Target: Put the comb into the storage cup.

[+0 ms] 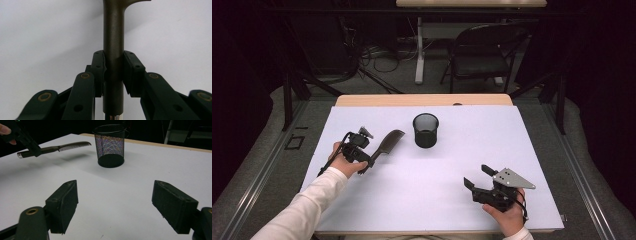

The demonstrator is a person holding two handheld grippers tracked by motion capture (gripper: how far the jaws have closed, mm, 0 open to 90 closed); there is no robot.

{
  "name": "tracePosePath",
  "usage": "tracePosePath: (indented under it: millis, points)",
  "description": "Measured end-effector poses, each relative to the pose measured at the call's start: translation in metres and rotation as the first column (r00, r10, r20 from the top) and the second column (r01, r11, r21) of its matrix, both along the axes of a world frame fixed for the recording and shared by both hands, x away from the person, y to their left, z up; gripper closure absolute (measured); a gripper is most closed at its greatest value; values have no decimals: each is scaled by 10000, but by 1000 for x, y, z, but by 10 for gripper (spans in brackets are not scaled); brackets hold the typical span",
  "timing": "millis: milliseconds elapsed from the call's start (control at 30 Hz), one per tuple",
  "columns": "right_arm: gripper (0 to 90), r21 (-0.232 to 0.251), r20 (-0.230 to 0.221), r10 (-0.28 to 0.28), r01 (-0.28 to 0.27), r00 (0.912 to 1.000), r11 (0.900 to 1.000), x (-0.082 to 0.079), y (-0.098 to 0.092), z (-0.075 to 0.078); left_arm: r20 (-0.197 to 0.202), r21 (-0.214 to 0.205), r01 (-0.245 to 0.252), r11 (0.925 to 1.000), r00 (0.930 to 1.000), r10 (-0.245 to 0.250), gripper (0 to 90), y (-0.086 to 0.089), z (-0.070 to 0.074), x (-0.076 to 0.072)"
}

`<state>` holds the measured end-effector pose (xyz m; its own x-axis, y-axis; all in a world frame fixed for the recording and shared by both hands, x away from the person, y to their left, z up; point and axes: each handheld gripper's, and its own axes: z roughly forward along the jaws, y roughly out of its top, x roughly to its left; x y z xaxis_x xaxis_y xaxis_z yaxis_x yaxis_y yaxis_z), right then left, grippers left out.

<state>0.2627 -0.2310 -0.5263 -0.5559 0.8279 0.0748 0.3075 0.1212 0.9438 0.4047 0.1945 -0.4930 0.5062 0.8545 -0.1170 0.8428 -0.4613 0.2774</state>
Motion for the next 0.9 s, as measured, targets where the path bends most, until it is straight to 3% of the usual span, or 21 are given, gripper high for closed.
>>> tracePosePath:
  millis: [400, 600, 900]
  points:
    - [208, -41, 16, 11, -11, 10000, 10000, 0, 0, 0, 827, -761, -167, 9970, 9963, 230, 725, 9, 19, -2]
    - [208, -49, 6, 33, -33, 10000, 10000, 0, 1, -1, 1361, -1139, -335, 9929, 9895, 490, 725, 15, 30, -5]
    - [209, -52, -13, 46, -46, 10000, 10000, 0, 1, -1, 1838, -1540, -438, 9871, 9803, 722, 725, 21, 41, -6]
